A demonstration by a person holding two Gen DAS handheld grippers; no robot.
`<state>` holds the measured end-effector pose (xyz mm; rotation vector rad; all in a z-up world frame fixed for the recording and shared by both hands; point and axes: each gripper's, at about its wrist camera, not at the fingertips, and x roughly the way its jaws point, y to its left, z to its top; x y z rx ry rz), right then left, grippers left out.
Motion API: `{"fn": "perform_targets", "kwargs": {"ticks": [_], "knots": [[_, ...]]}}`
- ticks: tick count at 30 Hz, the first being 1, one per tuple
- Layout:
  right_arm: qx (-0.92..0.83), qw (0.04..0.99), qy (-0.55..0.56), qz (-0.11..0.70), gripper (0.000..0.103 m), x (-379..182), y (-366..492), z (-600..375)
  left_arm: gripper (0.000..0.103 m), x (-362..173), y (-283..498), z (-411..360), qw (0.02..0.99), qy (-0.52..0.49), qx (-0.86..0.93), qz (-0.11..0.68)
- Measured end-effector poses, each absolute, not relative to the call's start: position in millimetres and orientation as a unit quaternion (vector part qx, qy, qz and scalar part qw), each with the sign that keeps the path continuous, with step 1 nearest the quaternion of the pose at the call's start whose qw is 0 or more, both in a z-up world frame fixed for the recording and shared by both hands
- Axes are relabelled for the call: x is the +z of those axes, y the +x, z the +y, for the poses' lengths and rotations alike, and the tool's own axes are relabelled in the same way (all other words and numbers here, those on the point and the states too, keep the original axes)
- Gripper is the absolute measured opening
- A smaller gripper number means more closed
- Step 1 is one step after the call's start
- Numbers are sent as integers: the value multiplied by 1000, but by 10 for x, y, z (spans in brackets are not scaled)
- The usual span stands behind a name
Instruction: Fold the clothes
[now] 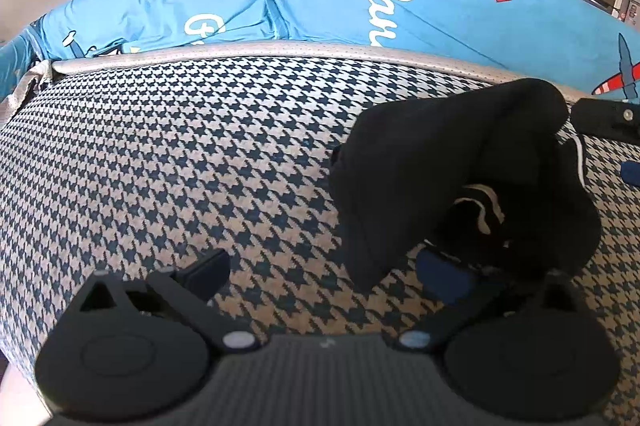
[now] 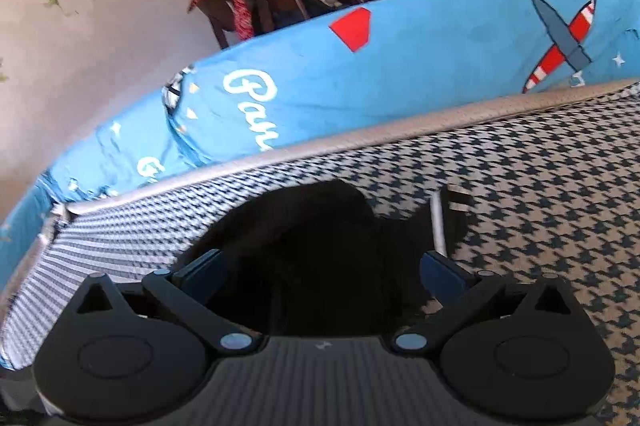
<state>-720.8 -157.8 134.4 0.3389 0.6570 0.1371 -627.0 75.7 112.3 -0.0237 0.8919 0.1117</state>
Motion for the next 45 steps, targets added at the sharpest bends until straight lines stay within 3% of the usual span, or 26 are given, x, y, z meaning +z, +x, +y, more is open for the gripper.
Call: {"fn": "perform_targets", "kwargs": {"ticks": [17,45], "knots": [[83,928,97,350,103,1080,-7017,-1119,103,1094,-6273,782,895,-7,65,440],[-31,920,85,382,103,901,-6763,-1429,103,970,-6301,582,887,24,28,460]]}}
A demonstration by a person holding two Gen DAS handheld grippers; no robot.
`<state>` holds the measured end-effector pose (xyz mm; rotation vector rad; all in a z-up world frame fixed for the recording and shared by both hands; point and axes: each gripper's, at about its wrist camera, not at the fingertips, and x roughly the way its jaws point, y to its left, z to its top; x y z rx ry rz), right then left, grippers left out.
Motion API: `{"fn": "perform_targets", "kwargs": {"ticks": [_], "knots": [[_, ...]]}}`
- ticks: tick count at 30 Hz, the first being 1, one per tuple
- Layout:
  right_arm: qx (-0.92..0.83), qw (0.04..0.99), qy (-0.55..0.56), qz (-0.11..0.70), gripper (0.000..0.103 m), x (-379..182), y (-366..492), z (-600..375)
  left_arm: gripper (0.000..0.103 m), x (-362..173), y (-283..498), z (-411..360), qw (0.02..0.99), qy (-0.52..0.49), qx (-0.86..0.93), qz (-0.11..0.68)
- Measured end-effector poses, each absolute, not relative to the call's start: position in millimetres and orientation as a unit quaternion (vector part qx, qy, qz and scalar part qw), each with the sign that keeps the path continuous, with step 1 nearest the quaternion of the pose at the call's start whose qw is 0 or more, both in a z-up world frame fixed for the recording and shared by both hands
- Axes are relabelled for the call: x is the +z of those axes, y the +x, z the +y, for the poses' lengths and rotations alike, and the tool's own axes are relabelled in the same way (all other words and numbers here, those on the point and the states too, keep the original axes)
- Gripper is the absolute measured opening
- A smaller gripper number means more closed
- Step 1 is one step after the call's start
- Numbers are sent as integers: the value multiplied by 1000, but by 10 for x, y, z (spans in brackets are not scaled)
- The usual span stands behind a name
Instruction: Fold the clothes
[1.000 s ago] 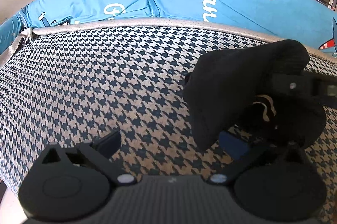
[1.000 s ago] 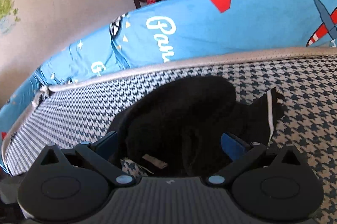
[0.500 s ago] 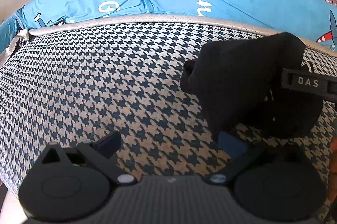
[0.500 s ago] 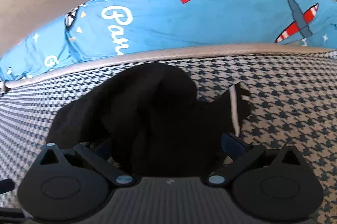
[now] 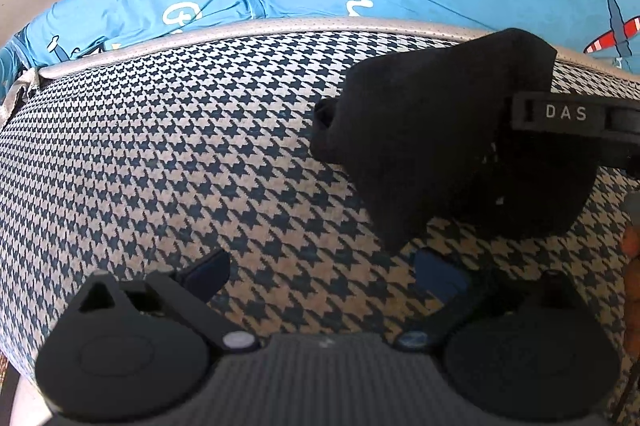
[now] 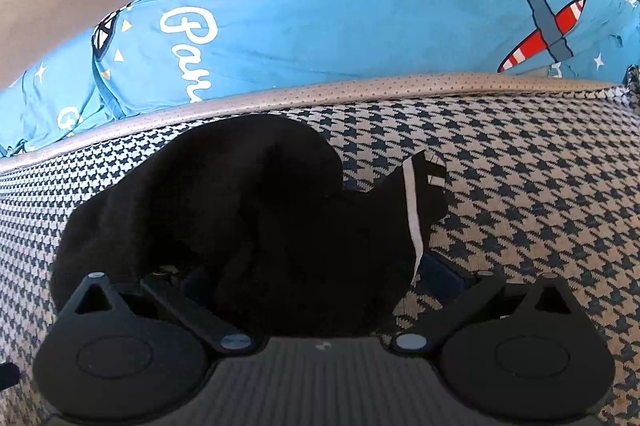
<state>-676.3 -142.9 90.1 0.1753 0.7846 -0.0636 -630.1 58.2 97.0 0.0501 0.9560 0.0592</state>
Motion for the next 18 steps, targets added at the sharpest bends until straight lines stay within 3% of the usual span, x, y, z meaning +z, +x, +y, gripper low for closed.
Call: {"fn": "perform_targets", "kwargs": {"ticks": [18], "knots": [[1,913,86,399,103,1149,-7116,-1406,103,897,-6401,490,884,35,21,466]]}}
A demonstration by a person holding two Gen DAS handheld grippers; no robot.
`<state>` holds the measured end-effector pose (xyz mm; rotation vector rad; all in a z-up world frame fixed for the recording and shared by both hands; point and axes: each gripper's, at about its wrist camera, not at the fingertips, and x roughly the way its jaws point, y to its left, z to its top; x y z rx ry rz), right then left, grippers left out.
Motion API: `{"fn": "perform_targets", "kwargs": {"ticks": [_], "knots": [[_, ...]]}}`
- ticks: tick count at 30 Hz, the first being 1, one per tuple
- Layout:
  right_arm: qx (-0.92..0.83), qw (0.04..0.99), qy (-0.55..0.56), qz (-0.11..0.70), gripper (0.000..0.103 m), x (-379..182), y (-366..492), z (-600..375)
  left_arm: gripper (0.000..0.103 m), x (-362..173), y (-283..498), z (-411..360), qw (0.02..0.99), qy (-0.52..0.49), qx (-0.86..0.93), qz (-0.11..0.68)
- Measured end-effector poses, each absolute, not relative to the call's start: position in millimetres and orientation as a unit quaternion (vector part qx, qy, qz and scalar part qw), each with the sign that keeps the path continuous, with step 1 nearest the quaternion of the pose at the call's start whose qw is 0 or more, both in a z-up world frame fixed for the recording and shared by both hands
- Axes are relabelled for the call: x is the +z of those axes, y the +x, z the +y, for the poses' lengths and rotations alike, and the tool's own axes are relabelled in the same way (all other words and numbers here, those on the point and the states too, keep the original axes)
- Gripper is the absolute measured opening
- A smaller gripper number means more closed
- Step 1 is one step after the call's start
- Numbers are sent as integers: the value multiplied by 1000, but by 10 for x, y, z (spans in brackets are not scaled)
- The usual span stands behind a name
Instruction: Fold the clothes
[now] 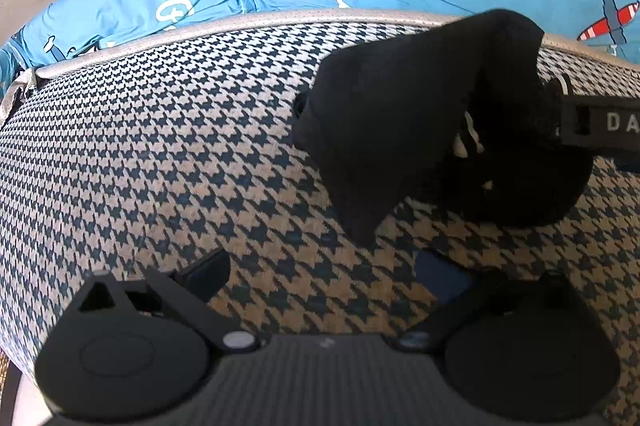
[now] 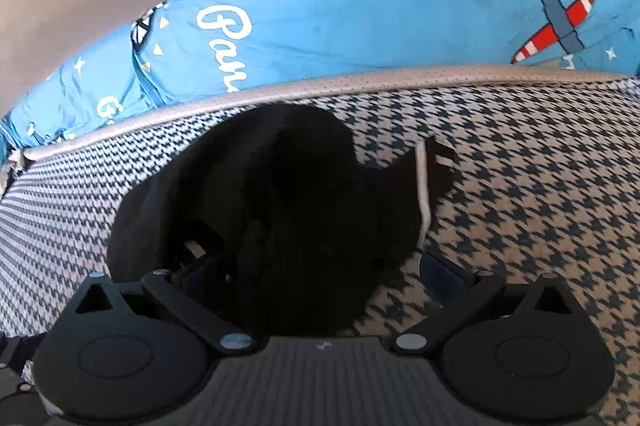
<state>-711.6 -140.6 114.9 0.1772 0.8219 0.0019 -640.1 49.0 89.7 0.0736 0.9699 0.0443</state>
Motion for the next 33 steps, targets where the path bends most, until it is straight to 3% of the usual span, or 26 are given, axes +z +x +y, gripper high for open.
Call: {"fn": "perform_targets", "kwargs": {"ticks": [33], "knots": [[-29,902,88,422,103,1121,-8121,-1527,103,778,-6897,464,877,35,22,480]]}}
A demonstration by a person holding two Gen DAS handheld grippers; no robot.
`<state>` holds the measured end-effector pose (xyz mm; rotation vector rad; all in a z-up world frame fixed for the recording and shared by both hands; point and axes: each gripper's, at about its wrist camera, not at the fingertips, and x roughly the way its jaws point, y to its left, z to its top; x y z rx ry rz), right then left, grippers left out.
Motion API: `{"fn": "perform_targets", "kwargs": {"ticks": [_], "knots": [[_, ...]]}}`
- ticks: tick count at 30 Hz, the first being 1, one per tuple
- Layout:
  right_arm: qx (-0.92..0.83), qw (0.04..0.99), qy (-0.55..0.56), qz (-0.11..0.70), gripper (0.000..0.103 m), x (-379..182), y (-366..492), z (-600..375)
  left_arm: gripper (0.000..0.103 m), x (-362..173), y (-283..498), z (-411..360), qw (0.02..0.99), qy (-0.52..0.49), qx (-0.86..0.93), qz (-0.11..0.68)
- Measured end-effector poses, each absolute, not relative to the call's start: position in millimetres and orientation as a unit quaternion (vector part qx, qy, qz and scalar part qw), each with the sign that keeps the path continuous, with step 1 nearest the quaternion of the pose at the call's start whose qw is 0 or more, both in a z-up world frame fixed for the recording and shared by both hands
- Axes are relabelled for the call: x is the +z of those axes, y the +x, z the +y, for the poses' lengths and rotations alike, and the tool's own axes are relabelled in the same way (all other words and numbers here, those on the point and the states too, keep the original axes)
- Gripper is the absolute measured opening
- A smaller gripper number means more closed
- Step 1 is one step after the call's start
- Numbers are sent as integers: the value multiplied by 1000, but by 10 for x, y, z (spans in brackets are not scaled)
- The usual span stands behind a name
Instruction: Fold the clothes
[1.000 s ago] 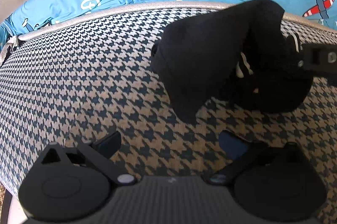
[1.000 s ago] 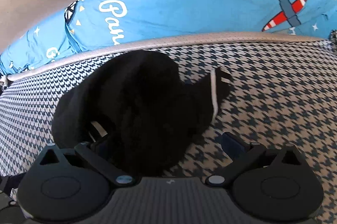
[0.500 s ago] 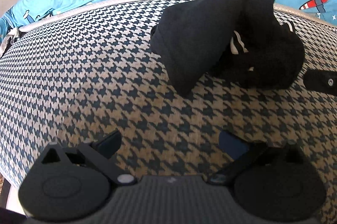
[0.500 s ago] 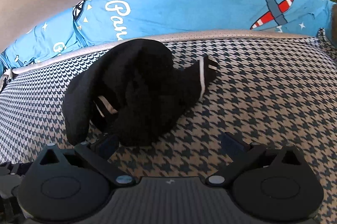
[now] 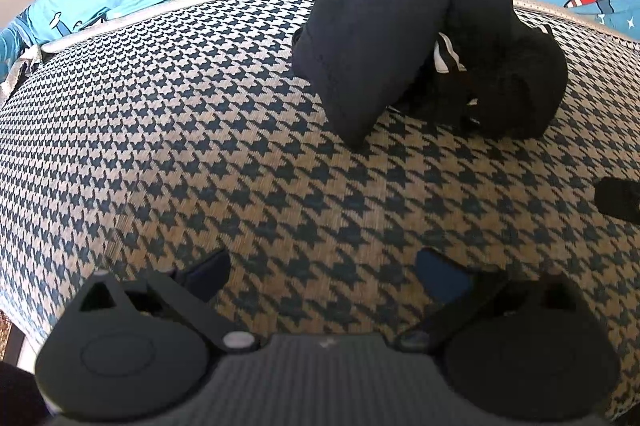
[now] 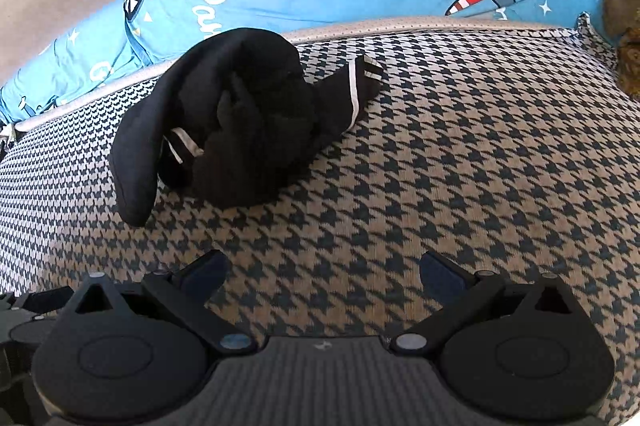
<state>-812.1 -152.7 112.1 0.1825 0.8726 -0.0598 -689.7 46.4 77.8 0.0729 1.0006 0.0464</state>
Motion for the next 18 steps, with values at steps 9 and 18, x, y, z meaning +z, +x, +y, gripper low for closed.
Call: {"fn": "perform_targets", "kwargs": {"ticks": [9,18], "knots": [[-42,911,79,402,103,1079,-8244,-1541,103,771,-6992,450,877,36,23,479],[-51,910,59,408,103,992,-8297,-1502,103,756,-7083,410,880,44,23,473]]}}
